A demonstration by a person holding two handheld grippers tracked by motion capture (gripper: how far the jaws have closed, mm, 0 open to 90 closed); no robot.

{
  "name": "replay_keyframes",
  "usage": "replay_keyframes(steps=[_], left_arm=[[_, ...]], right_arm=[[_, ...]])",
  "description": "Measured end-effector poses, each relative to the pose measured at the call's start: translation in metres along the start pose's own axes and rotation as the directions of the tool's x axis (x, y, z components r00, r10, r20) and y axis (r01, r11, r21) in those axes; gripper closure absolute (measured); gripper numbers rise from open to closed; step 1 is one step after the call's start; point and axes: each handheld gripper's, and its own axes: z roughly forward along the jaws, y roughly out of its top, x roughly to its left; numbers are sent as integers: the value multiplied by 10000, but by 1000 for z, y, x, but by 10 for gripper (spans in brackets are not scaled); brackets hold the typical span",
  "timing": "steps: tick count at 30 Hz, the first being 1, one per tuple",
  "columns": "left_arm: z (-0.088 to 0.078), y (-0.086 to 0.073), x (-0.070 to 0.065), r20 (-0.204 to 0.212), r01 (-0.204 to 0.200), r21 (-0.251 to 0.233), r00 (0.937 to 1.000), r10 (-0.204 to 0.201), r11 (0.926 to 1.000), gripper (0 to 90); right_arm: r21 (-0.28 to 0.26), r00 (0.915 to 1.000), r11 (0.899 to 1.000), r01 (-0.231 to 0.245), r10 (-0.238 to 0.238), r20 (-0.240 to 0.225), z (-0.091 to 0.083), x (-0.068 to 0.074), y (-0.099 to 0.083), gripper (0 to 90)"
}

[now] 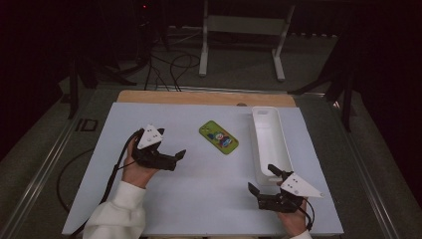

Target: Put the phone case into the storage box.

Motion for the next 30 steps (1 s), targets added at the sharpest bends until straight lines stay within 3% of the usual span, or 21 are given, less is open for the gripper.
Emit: replay_keyframes(steps=[22, 30], left_arm=[[33, 36, -7, 447, -790, 52, 9959, 787, 9969, 18], [48, 40, 0, 426, -529, 27, 9977, 528, 9986, 24]], right_arm=[[-50, 9998, 9998, -196, 196, 106, 0, -1, 0, 85], [-72, 9998, 9998, -186, 186, 101, 0, -1, 0, 85]])
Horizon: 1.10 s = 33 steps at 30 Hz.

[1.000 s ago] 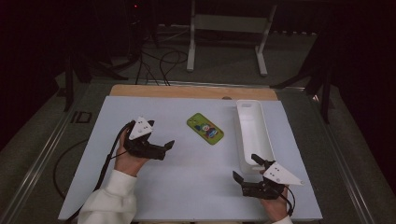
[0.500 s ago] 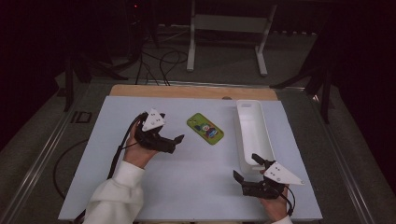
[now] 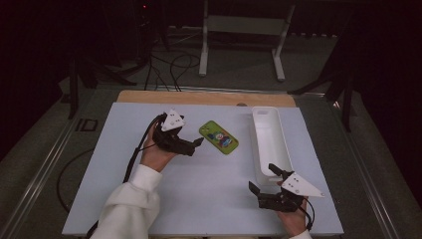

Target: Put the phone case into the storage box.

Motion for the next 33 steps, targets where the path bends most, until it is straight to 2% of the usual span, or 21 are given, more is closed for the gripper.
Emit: replay_keyframes(steps=[6, 14, 20, 27, 33], left_arm=[[8, -1, 5, -96, 15, 102, 10000, -14, 9999, 26], [22, -5, 11, -194, 306, 213, 9994, -302, 9993, 31], [33, -4, 12, -111, 570, 318, 9983, -567, 9979, 55], [45, -3, 13, -129, 859, 505, 9963, -853, 9950, 125], [55, -2, 12, -525, 992, 487, 9939, -966, 9939, 183]], right_arm=[[12, 10000, 10000, -33, 33, 5, 0, 0, 0, 86], [0, 10000, 10000, -31, 31, -4, 0, 0, 0, 85], [-15, 10000, 10000, -8, 8, -18, 0, 0, 0, 85], [8, 10000, 10000, -5, 5, -5, 1, 0, 0, 86], [-6, 10000, 10000, -51, 51, 22, 1, 0, 0, 85]])
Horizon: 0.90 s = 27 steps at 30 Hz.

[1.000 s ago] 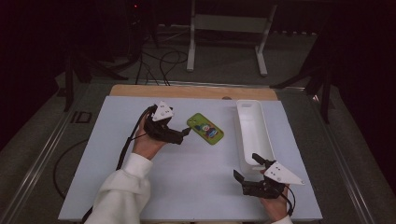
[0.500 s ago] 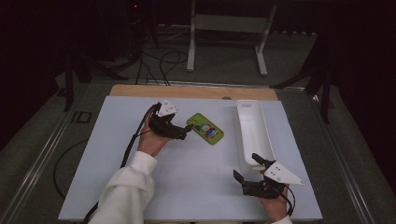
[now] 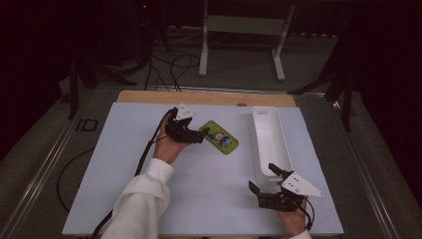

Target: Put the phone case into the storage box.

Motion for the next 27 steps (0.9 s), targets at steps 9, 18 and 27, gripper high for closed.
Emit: replay_keyframes(steps=[9, 18, 27], left_arm=[[14, -2, -8, -237, -95, -138, 9997, 92, 9999, 431], [24, -6, -9, 5, 426, -414, 9991, -426, 9982, 632], [37, -13, -13, 491, 609, -26, 9969, -607, 9981, 885]], right_arm=[[16, 10000, 10000, 32, -32, 26, 0, 0, 0, 86], [17, 10000, 10000, 27, -27, 28, 1, 0, 0, 86], [8, 10000, 10000, 31, -31, 31, 1, 0, 0, 86]])
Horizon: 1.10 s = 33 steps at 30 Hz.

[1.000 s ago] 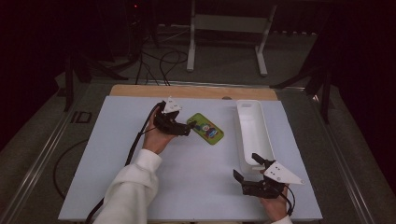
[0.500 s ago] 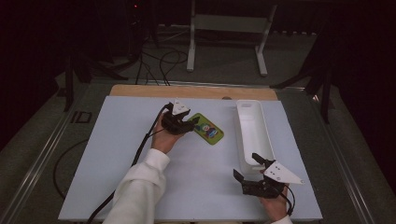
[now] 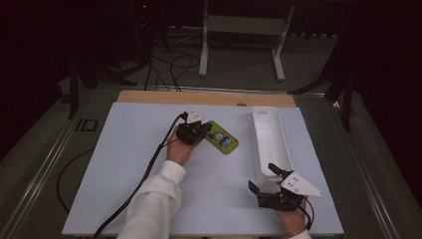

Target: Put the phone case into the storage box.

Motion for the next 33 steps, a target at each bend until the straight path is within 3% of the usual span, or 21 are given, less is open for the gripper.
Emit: replay_keyframes(steps=[17, 22, 33], left_arm=[[26, -9, -16, 471, -124, 658, 9988, 93, 9978, 898], [35, -11, -24, 650, -263, 971, 9977, 200, 9949, 899], [51, -20, -38, 967, -189, 1491, 9953, 44, 9886, 900]], right_arm=[[22, 10000, 10000, 28, -28, -8, 1, 1, 0, 86], [13, 10000, 10000, 16, -16, 7, 0, 0, 0, 86], [-20, 10000, 10000, 17, -17, 2, 0, 0, 0, 86]])
